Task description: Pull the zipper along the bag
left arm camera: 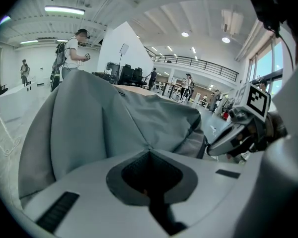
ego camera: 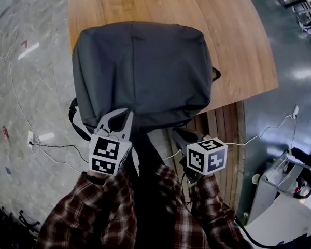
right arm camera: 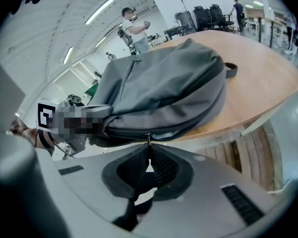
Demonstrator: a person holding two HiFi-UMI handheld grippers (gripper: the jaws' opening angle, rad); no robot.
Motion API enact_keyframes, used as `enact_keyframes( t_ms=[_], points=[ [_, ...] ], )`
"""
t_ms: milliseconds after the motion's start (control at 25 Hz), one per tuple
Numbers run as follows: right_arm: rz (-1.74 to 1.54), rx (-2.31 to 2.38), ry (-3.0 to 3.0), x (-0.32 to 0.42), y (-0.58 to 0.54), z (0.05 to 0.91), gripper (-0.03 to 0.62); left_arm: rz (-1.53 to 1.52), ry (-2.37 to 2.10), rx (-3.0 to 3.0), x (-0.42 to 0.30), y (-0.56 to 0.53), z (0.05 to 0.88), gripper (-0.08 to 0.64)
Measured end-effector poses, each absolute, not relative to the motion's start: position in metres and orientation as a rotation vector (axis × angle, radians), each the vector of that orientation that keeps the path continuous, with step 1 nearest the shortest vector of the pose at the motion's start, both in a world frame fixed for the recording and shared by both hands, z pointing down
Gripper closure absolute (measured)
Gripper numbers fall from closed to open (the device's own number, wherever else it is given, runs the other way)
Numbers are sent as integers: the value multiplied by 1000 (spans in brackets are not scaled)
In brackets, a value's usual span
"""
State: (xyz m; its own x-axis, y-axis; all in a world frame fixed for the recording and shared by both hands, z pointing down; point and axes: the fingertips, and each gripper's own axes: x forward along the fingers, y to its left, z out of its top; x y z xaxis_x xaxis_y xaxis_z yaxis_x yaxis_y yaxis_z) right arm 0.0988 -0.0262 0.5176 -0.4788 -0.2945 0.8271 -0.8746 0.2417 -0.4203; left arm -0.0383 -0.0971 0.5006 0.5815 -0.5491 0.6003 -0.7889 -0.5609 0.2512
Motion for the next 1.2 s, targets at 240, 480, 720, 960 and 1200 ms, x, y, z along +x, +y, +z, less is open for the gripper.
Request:
enact_keyframes(
  t_ms=[240,480,720,960,1200],
  points=[
    [1085,1126,-1853,149,-37,516,574,656,-1045,2314,-38,-95,504,549],
    [971,1187,-1809,178,-56,518,572,674,-1038,2316,-32,-100,503,549],
    [960,1157,-1863,148,-65,513,574,790,-1007,2362,-46,-141,509,549],
    [964,1072,-1960,90,-72,508,574,716,-1123,2322,-45,-187,456,549],
    [975,966,-2038,23,-58,507,574,684,-1004,2339,13,-154,471,549]
  ],
)
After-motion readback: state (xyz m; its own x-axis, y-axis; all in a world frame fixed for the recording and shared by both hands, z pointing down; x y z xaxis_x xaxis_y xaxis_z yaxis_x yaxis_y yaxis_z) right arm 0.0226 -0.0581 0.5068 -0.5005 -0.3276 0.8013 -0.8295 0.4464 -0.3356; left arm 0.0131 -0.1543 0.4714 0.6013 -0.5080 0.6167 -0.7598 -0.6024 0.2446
